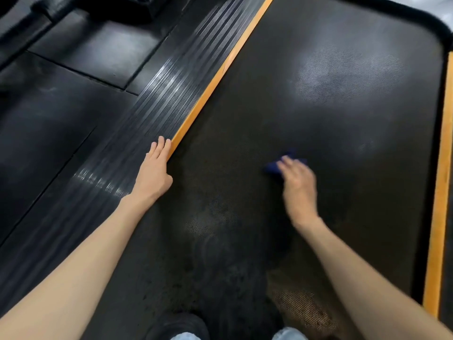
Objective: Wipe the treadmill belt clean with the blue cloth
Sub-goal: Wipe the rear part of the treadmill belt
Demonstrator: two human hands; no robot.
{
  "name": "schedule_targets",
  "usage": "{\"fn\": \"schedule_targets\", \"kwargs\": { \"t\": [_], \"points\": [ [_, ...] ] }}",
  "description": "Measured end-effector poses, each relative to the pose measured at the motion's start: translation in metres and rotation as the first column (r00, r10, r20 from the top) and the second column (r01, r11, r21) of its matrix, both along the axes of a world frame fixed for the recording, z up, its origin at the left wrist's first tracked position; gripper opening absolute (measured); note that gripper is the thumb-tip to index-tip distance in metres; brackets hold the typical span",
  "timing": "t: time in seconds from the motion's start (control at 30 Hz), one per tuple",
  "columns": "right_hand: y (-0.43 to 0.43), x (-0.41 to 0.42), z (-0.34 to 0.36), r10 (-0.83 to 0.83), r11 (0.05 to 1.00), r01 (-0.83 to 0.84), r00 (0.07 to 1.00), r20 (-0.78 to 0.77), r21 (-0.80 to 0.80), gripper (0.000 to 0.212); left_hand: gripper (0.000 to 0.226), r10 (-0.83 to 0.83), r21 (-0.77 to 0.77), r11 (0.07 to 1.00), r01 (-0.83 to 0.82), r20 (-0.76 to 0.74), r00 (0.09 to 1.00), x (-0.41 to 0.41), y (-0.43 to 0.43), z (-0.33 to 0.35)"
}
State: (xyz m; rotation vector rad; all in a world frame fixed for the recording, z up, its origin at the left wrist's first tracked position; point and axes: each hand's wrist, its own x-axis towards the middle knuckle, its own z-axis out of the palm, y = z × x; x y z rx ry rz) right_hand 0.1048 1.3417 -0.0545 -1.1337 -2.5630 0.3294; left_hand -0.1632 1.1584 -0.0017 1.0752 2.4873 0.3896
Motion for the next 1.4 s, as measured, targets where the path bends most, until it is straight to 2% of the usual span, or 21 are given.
{"fn": "schedule_targets", "kwargs": {
  "t": [0.07, 0.1, 0.13, 0.23, 0.37, 0.43, 0.5, 0.53, 0.63, 0.73, 0.83, 0.93, 1.03, 1.1, 1.17, 1.23, 1.33, 1.4],
  "points": [
    [0.012, -0.001, 0.011, -0.277, 0.955, 0.282, 0.958, 0.071, -0.091, 0.042, 0.086, 0.004, -0.031, 1.000, -0.004, 0.002, 1.000, 0.000, 0.004, 0.004],
    [0.010, -0.014, 0.015, -0.352, 0.926, 0.358, 0.933, 0.071, -0.120, 0.037, 0.085, 0.008, -0.047, 0.999, -0.008, -0.001, 1.000, 0.000, 0.005, 0.005],
    [0.002, -0.030, 0.020, -0.360, 0.920, 0.364, 0.931, 0.057, -0.143, 0.031, 0.084, 0.011, -0.058, 0.998, -0.011, -0.003, 1.000, 0.001, 0.006, 0.006],
    [-0.040, -0.082, 0.030, -0.093, 0.982, 0.087, 0.995, -0.025, -0.169, 0.025, 0.086, 0.016, -0.074, 0.997, -0.016, 0.000, 1.000, 0.000, 0.006, 0.008],
    [-0.080, -0.104, 0.037, 0.047, 0.966, -0.086, 0.986, -0.159, -0.244, 0.042, 0.086, 0.005, -0.109, 0.994, -0.003, 0.019, 1.000, -0.003, 0.008, 0.010],
    [-0.102, -0.103, 0.032, 0.230, 0.945, -0.263, 0.957, -0.175, -0.196, 0.045, 0.085, 0.004, -0.100, 0.995, -0.004, 0.002, 1.000, -0.004, 0.009, 0.008],
    [-0.116, -0.099, 0.020, 0.474, 0.858, -0.473, 0.879, -0.046, -0.198, 0.047, 0.083, 0.008, -0.089, 0.996, -0.009, -0.018, 1.000, -0.004, 0.008, 0.004],
    [-0.116, -0.098, 0.015, 0.540, 0.829, -0.523, 0.841, 0.039, -0.198, 0.048, 0.082, 0.008, -0.091, 0.996, -0.010, -0.025, 1.000, -0.004, 0.007, 0.003],
    [-0.096, -0.106, 0.002, 0.562, 0.826, -0.552, 0.789, 0.249, -0.116, 0.048, 0.081, -0.004, -0.097, 0.995, 0.001, -0.039, 0.999, -0.006, 0.008, 0.004],
    [-0.082, -0.105, 0.001, 0.572, 0.812, -0.582, 0.781, 0.252, -0.041, 0.047, 0.081, -0.012, -0.094, 0.996, 0.009, -0.027, 1.000, -0.007, 0.007, 0.007],
    [-0.045, -0.077, -0.009, 0.439, 0.897, -0.443, 0.884, 0.159, -0.013, 0.044, 0.084, 0.016, -0.080, 0.997, -0.016, -0.001, 1.000, -0.007, 0.006, 0.011],
    [0.012, -0.012, -0.012, 0.142, 0.987, -0.150, 0.982, 0.123, 0.057, 0.042, 0.085, 0.037, -0.066, 0.997, -0.035, 0.036, 0.999, -0.007, 0.006, 0.013],
    [0.034, 0.042, 0.005, -0.119, 0.992, 0.122, 0.988, 0.101, -0.030, 0.041, 0.086, 0.034, -0.079, 0.996, -0.031, 0.038, 0.999, -0.006, 0.007, 0.011],
    [0.018, 0.033, 0.006, -0.247, 0.967, 0.248, 0.969, 0.012, -0.059, 0.039, 0.087, 0.027, -0.096, 0.995, -0.024, 0.029, 0.999, -0.003, 0.009, 0.009],
    [-0.020, -0.001, 0.003, -0.126, 0.992, 0.124, 0.990, -0.067, -0.037, 0.039, 0.087, 0.026, -0.110, 0.994, -0.023, 0.024, 0.999, -0.002, 0.010, 0.010],
    [-0.072, -0.038, -0.006, 0.119, 0.992, -0.122, 0.991, -0.055, -0.046, 0.042, 0.087, 0.024, -0.120, 0.993, -0.020, 0.025, 0.999, -0.002, 0.010, 0.011],
    [-0.112, -0.054, -0.006, 0.359, 0.930, -0.359, 0.933, -0.023, -0.076, 0.041, 0.087, 0.030, -0.115, 0.993, -0.028, 0.016, 0.999, -0.003, 0.009, 0.009],
    [-0.091, -0.038, -0.009, 0.486, 0.873, -0.487, 0.873, 0.038, 0.034, 0.041, 0.087, 0.025, -0.101, 0.995, -0.024, 0.007, 1.000, -0.004, 0.008, 0.008]
  ]
}}
